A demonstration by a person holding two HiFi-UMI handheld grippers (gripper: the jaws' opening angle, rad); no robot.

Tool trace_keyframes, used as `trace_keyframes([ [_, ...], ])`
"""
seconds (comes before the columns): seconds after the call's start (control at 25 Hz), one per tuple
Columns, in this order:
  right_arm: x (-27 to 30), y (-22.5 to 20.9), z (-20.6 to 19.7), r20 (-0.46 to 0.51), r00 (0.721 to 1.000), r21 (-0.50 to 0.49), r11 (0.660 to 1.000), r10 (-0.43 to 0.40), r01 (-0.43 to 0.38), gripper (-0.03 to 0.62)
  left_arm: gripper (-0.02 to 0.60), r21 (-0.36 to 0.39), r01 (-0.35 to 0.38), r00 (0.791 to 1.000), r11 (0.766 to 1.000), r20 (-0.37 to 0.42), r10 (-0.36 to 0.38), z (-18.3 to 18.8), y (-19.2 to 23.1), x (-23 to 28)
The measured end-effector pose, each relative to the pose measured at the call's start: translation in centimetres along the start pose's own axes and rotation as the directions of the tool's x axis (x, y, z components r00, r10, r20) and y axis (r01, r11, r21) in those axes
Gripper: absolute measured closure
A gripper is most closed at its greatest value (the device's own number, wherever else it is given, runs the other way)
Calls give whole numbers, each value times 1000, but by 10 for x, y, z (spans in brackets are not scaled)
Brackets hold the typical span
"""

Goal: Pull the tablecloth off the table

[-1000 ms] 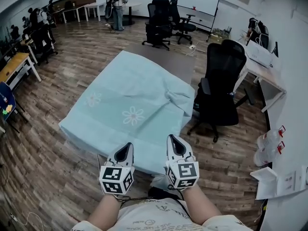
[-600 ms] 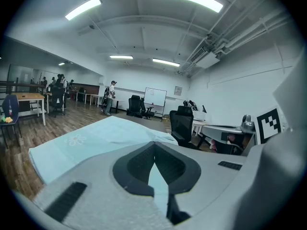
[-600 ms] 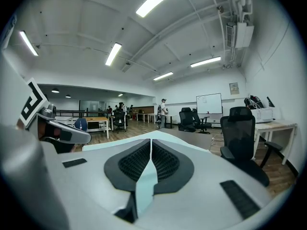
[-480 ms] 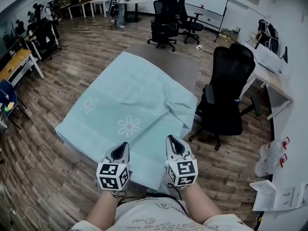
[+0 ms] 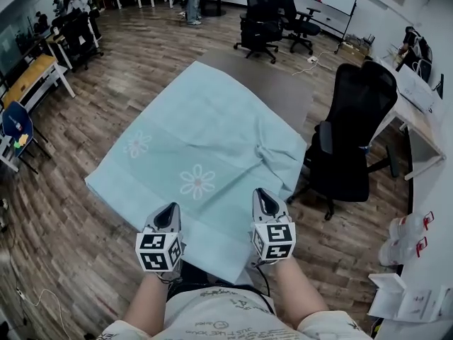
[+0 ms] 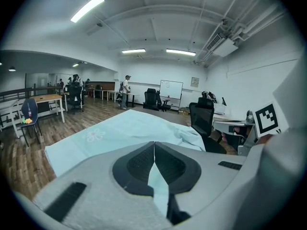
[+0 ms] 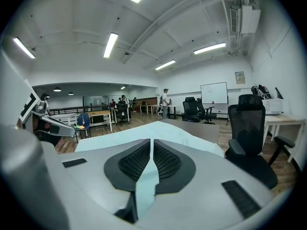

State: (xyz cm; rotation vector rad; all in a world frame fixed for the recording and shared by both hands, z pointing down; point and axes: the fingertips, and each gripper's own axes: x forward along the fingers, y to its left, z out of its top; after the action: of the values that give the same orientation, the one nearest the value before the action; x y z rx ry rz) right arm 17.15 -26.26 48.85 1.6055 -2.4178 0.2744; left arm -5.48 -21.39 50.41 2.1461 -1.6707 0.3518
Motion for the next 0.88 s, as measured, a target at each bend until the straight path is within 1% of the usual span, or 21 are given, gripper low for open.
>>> trace_keyframes([
  [0.2, 33, -7, -6, -16, 999, -31, 999, -30, 30, 579, 569, 22, -18, 999, 1000, -51, 19, -8, 38, 33],
  [0.36, 60, -22, -16, -61, 996, -36, 997, -64, 62, 575, 568, 19, -26, 994, 999, -105, 28, -17, 67, 59],
  [0.4, 68, -25, -18, -74, 995, -42, 997, -67, 64, 566, 561, 14, -31, 993, 999, -113, 32, -19, 75, 64],
  [0.44, 76, -29, -20, -91, 993, -51, 997, -70, 65, 535, 545, 6, -35, 992, 999, -121, 35, -21, 83, 70],
  [0.48, 84, -33, -23, -109, 991, -60, 996, -73, 67, 488, 514, -2, -38, 991, 999, -132, 37, -24, 90, 75],
  [0.52, 92, -38, -27, -128, 989, -70, 995, -80, 71, 485, 479, -9, -41, 989, 999, -144, 39, -27, 98, 80],
  [0.56, 100, -42, -30, -144, 986, -81, 994, -89, 78, 484, 460, -15, -46, 987, 999, -157, 43, -31, 106, 85],
  [0.72, 132, -57, -39, -191, 975, -123, 988, -115, 92, 468, 423, -32, -73, 977, 997, -202, 65, -43, 142, 105],
  [0.88, 165, -73, -45, -236, 961, -182, 978, -142, 100, 447, 393, -27, -102, 964, 994, -249, 92, -56, 177, 127],
])
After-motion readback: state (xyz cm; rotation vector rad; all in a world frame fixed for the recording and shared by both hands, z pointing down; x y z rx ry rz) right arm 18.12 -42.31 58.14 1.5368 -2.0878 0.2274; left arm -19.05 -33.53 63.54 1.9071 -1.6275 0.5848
